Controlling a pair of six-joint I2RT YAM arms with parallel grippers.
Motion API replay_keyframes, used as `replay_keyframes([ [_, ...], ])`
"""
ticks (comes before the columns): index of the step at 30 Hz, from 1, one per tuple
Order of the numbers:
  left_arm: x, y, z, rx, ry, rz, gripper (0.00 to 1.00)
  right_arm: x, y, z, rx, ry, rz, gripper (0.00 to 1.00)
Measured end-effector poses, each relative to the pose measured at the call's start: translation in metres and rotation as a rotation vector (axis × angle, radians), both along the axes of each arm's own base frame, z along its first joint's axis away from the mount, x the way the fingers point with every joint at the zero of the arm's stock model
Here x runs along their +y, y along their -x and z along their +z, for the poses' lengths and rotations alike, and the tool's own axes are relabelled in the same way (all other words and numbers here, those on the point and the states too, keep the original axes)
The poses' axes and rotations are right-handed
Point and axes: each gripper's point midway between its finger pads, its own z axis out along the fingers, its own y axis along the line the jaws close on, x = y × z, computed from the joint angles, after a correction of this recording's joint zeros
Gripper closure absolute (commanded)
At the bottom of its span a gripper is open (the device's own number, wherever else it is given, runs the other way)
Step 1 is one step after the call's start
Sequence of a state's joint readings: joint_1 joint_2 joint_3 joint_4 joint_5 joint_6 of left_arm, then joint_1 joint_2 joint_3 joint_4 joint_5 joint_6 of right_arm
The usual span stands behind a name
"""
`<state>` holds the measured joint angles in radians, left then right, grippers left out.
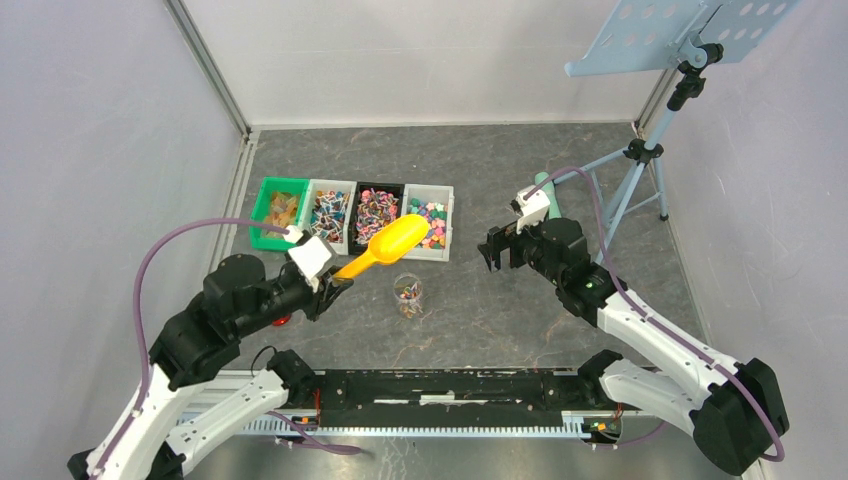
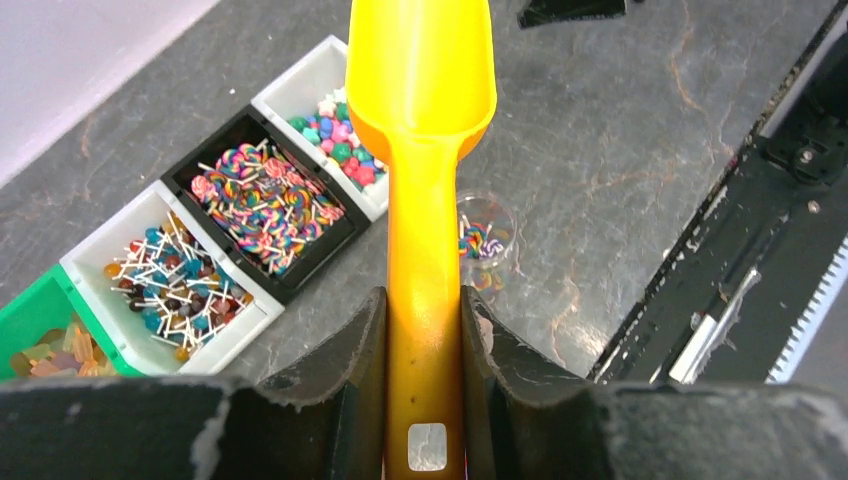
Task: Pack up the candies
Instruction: Place the fake candies in the packing bottle.
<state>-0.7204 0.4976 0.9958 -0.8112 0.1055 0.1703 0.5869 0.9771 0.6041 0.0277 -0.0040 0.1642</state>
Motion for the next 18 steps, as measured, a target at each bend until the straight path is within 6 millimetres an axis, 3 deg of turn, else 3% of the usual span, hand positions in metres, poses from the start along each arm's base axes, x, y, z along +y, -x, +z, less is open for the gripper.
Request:
replay_keyframes([
  [7, 0.016, -0.031, -0.003, -0.041, -0.035, 0.175, 0.98, -0.004, 0.000, 0.004, 0.022, 0.006, -0.026, 0.02],
  [14, 0.017, -0.060, -0.023, 0.027, -0.115, 0.304, 0.98, -0.020, 0.001, 0.030, -0.040, -0.027, -0.106, 0.02],
  [18, 0.016, -0.073, -0.031, 0.094, -0.148, 0.376, 0.98, -0.029, 0.004, 0.020, -0.013, 0.002, -0.139, 0.02],
])
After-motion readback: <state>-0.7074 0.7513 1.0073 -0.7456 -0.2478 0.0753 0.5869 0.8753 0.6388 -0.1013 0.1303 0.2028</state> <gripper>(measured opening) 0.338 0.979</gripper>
